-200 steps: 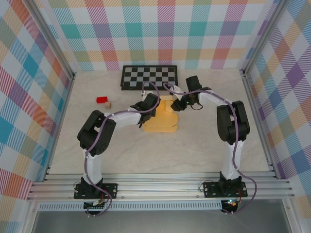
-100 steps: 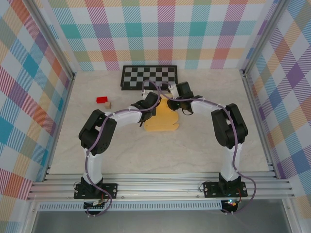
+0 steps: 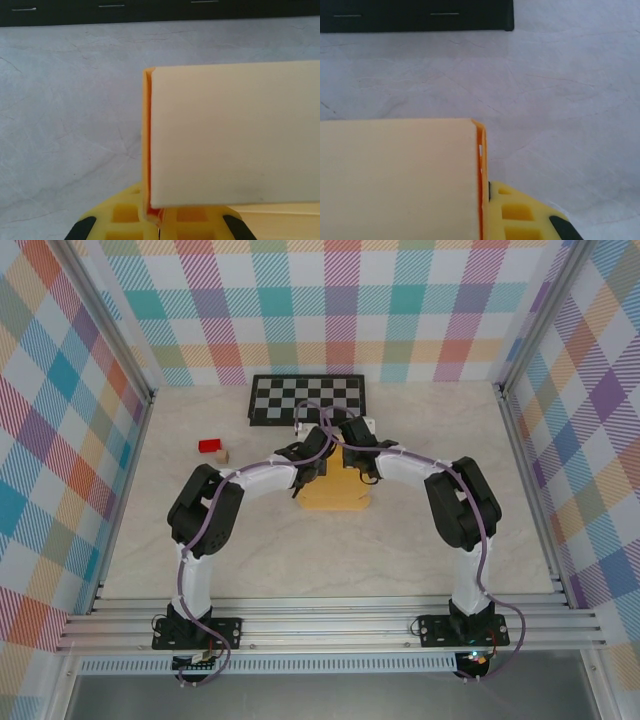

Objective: Fold the paper box

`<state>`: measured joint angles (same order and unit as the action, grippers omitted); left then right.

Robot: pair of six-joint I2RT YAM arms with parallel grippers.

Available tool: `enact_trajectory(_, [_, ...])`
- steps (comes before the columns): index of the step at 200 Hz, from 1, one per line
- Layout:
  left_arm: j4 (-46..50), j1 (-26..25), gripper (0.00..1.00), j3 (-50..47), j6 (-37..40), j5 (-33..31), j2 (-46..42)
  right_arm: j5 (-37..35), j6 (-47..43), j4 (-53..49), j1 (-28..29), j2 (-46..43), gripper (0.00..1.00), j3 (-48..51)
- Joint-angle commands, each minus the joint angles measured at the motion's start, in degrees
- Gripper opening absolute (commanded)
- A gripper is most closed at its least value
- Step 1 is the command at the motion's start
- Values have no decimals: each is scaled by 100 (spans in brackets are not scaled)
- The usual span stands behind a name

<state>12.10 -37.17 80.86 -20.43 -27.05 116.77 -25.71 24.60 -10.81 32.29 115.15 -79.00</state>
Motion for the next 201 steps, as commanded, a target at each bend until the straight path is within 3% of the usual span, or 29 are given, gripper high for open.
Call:
enact_trajectory(1, [795, -115, 0, -61, -177, 427, 241, 267, 730, -276, -166, 79, 8, 44])
enact_trajectory(16, [844, -115, 0, -17, -199, 448, 284, 1039, 686, 216, -298, -3, 14, 264])
enact_trajectory(44, [860, -115, 0, -7, -194, 438, 354, 1616, 366, 810, -450, -177, 33, 610])
enact_trajectory(61, [880, -115, 0, 1, -198, 459, 383, 1804, 109, 990, -535, -195, 36, 691])
enact_trajectory(149, [864, -115, 0, -13, -203, 742, 344, 2099, -403, 1473, -689, 302, 33, 254])
enact_trajectory(163, [873, -115, 0, -4, -212, 773, 336, 2114, -334, 1387, -681, 398, 25, 109])
enact_trajectory(187, [1013, -111, 0, 110, -329, 820, 354, 1134, 121, 540, -573, 451, 6, -159])
enact_trajectory(201, [1143, -115, 0, 237, -440, 802, 379, 161, 401, -224, -449, 446, 4, -385])
